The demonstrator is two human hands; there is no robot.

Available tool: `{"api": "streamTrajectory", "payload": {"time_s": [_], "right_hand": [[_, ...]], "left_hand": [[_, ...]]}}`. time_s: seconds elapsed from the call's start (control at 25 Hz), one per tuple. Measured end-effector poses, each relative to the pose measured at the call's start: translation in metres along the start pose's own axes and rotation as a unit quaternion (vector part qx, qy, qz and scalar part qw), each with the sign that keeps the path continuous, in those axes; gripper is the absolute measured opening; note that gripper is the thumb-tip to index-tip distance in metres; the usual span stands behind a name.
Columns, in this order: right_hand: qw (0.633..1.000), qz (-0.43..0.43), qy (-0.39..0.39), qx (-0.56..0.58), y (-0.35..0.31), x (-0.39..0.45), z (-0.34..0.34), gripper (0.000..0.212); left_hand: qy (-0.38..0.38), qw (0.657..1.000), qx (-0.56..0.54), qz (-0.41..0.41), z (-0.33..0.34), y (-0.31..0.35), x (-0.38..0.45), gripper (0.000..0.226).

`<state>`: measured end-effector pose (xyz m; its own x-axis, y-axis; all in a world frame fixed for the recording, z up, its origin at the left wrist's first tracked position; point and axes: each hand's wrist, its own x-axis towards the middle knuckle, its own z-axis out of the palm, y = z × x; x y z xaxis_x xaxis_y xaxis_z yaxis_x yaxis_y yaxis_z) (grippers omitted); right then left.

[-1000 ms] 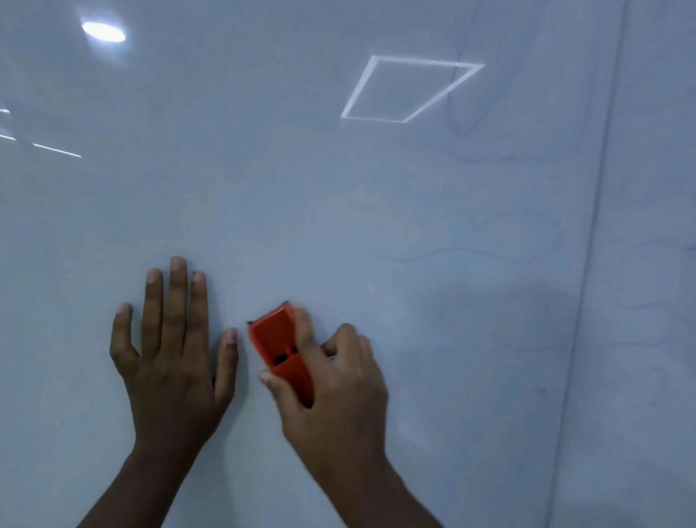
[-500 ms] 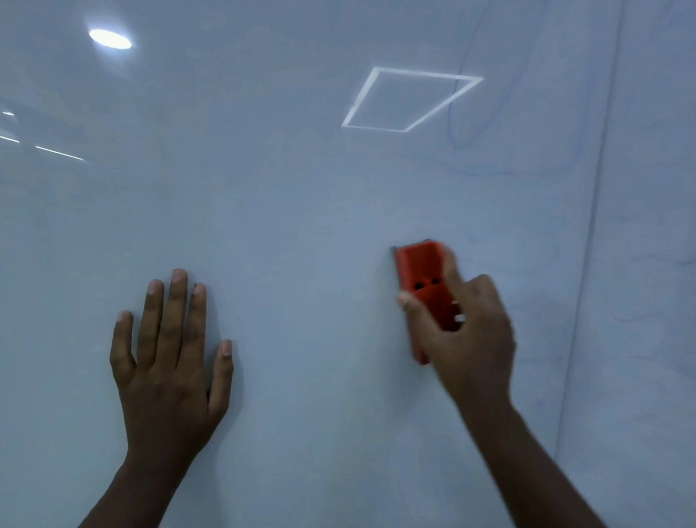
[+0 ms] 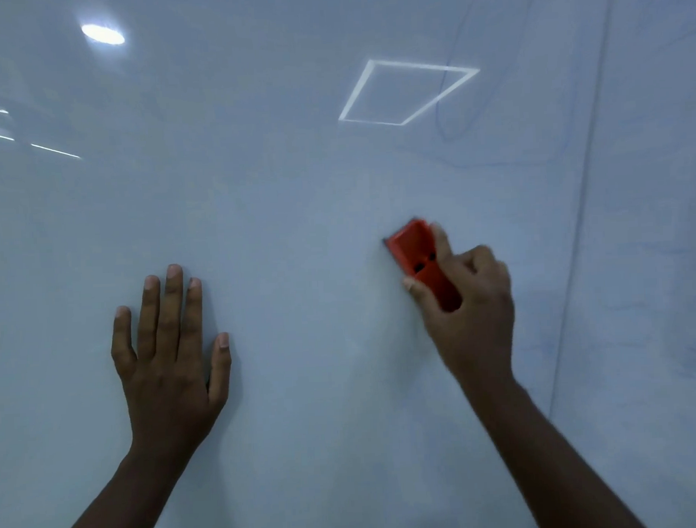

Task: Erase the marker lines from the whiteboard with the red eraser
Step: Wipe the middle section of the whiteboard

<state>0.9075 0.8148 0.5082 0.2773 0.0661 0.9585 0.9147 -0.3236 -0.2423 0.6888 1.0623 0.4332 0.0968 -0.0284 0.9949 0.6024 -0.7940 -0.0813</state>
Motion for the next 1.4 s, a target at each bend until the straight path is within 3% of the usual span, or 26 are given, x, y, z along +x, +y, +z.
{"api": "streamTrajectory", "payload": {"time_s": [0.24, 0.4, 0.76, 1.08, 1.28, 1.4], "right_hand": [[0.978, -0.137, -0.147, -0.053, 0.023, -0.144, 0.007, 0.065], [0.960, -0.195, -0.185, -0.082, 0.027, -0.146, 0.004, 0.067], [0.981, -0.193, 0.011, -0.024, -0.011, 0.004, 0.007, 0.059], [0.970, 0.027, 0.239, 0.026, 0.073, 0.077, 0.006, 0.056], [0.951, 0.088, 0.289, 0.057, 0.047, 0.105, 0.020, 0.058], [0.968, -0.010, 0.247, 0.049, -0.014, 0.091, 0.043, 0.055]], "left_hand": [[-0.019, 0.999, -0.029, -0.034, -0.002, 0.024, -0.014, 0.064], [-0.018, 0.999, -0.005, -0.035, -0.002, 0.037, -0.012, 0.060], [0.046, 0.998, -0.014, 0.035, -0.004, 0.014, 0.103, 0.059], [0.063, 0.997, 0.000, 0.048, -0.001, -0.010, 0.150, 0.066], [0.060, 0.997, 0.004, 0.050, 0.004, -0.009, 0.149, 0.067], [0.065, 0.997, 0.006, 0.051, 0.005, -0.008, 0.148, 0.067]]}}
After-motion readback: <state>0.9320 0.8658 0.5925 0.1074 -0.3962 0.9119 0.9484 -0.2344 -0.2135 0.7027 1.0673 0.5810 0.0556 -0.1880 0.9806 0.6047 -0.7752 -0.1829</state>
